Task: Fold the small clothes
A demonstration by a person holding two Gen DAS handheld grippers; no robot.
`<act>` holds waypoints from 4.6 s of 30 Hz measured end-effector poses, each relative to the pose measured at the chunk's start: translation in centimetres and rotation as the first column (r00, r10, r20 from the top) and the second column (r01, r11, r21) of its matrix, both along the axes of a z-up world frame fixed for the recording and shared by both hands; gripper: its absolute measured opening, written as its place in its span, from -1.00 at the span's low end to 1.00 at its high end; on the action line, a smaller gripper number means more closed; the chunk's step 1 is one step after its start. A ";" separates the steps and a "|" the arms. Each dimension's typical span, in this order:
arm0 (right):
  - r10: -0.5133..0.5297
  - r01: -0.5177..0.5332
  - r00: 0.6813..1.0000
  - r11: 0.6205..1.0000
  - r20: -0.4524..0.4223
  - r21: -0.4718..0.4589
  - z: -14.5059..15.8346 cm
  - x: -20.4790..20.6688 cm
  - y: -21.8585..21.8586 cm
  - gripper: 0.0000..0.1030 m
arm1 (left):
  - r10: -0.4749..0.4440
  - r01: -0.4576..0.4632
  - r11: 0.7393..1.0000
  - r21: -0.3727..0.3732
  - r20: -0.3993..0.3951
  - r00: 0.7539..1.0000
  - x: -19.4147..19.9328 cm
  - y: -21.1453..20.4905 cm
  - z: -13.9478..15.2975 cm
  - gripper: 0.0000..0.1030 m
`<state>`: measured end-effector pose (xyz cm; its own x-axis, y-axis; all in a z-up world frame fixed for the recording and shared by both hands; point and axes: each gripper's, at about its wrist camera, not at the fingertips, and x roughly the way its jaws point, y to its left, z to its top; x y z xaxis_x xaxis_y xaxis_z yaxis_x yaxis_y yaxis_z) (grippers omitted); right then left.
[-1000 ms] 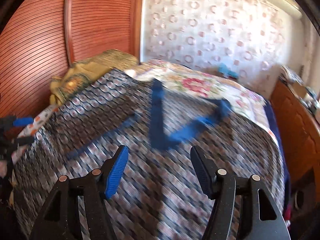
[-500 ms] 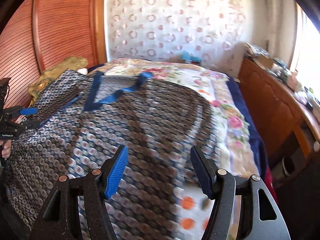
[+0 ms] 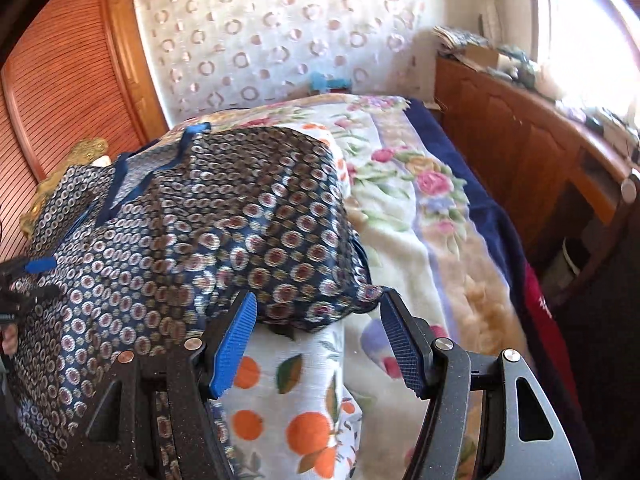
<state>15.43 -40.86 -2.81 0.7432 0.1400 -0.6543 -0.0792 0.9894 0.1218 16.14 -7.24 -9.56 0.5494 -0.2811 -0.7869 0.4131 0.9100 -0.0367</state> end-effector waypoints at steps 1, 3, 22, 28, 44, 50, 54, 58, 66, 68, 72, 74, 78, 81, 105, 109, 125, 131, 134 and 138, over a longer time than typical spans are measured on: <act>-0.006 0.006 1.000 1.000 -0.006 0.015 -0.1 -0.1 -0.3 0.29 | 0.000 0.000 1.000 0.003 -0.005 1.000 0.1 -0.1 -0.3 0.49; -0.020 0.021 1.000 0.999 -0.014 0.035 -0.2 -0.2 -0.7 0.29 | -0.002 0.001 1.000 0.022 0.016 1.000 -0.1 -0.3 -0.5 0.50; -0.012 0.019 0.999 0.989 -0.053 0.144 -1.5 4.6 -0.4 -0.72 | 0.002 -0.003 0.999 0.036 0.015 1.000 0.1 -0.6 -0.7 0.62; 0.005 -0.008 1.000 0.995 0.028 0.104 0.3 4.0 0.2 -0.90 | 0.016 -0.017 0.999 0.039 0.014 1.000 -0.3 -0.4 -0.6 0.62; 0.309 -0.307 0.932 0.951 0.189 -0.040 5.8 1.2 11.0 -0.91 | 0.224 -0.210 0.975 -0.080 0.331 0.917 -7.3 5.9 10.0 0.62; 0.421 -0.417 0.900 0.907 0.112 -0.058 3.0 0.5 14.0 -0.91 | 0.306 -0.287 0.952 -0.108 0.371 0.877 -8.1 8.3 11.5 0.62; 0.433 -0.430 0.899 0.901 0.064 -0.064 1.7 0.7 14.9 -0.91 | 0.342 -0.318 0.940 -0.125 0.368 0.865 -8.0 9.6 11.4 0.62; 0.431 -0.428 0.901 0.901 0.040 -0.079 1.2 1.6 14.7 -0.80 | 0.364 -0.339 0.931 -0.132 0.365 0.857 -7.9 10.4 11.0 0.62; 0.445 -0.442 0.890 0.895 0.100 -0.057 3.2 -0.1 15.9 -0.05 | 0.376 -0.356 0.926 -0.123 0.357 0.855 -7.6 10.9 10.4 0.62; 0.439 -0.435 0.892 0.899 0.111 -0.058 3.3 0.0 15.6 -0.05 | 0.376 -0.356 0.926 -0.123 0.349 0.858 -7.4 10.9 10.1 0.62; 0.372 -0.369 0.924 0.928 0.089 -0.045 3.0 1.4 14.4 -0.05 | 0.367 -0.347 0.930 -0.119 0.327 0.871 -7.0 10.7 9.1 0.62; 0.331 -0.329 0.941 0.943 0.074 -0.042 2.8 2.3 13.7 -0.05 | 0.359 -0.339 0.933 -0.118 0.307 0.881 -6.7 10.6 8.3 0.62; 0.266 -0.265 0.962 0.964 0.055 -0.011 2.5 4.2 12.0 -0.05 | 0.333 -0.316 0.943 -0.109 0.260 0.906 -6.1 9.8 6.6 0.62; 0.214 -0.214 0.976 0.977 0.038 -0.009 2.2 6.0 11.2 -0.05 | 0.316 -0.299 0.948 -0.104 0.239 0.918 -5.9 9.0 5.7 0.62; 0.365 -0.373 0.919 0.927 0.152 0.032 5.3 11.6 18.1 -0.93 | 0.256 -0.246 0.966 -0.076 0.173 0.951 -5.9 6.9 2.9 0.62; 0.403 -0.406 0.908 0.914 0.109 0.000 4.9 12.2 20.4 -0.35 | 0.248 -0.238 0.968 -0.078 0.173 0.953 -6.0 7.0 2.9 0.62; 0.170 -0.177 0.984 0.975 -0.059 -0.136 -1.1 6.6 13.5 -0.09 | 0.139 -0.123 0.986 -0.108 0.149 0.979 -4.2 4.0 3.7 0.62; 0.154 -0.162 0.986 0.979 -0.069 -0.125 -2.6 5.8 12.5 -0.07 | 0.075 -0.062 0.992 -0.107 0.118 0.990 -1.6 1.6 4.2 0.56; 0.151 -0.154 0.988 0.981 -0.034 -0.115 -2.8 5.3 12.6 -0.02 | 0.040 -0.031 0.996 -0.080 0.114 0.993 0.2 0.3 4.4 0.50; 0.144 -0.142 0.990 0.980 0.006 -0.136 -3.6 3.9 11.9 -0.01 | 0.014 -0.011 0.999 -0.035 0.098 0.995 3.7 -1.6 4.2 0.45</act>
<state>19.37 -28.95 -6.42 0.7320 0.1566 -0.6631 -0.2221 0.9749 -0.0149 19.85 -8.81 -5.32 0.6274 -0.2996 -0.7188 0.4047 0.9140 -0.0278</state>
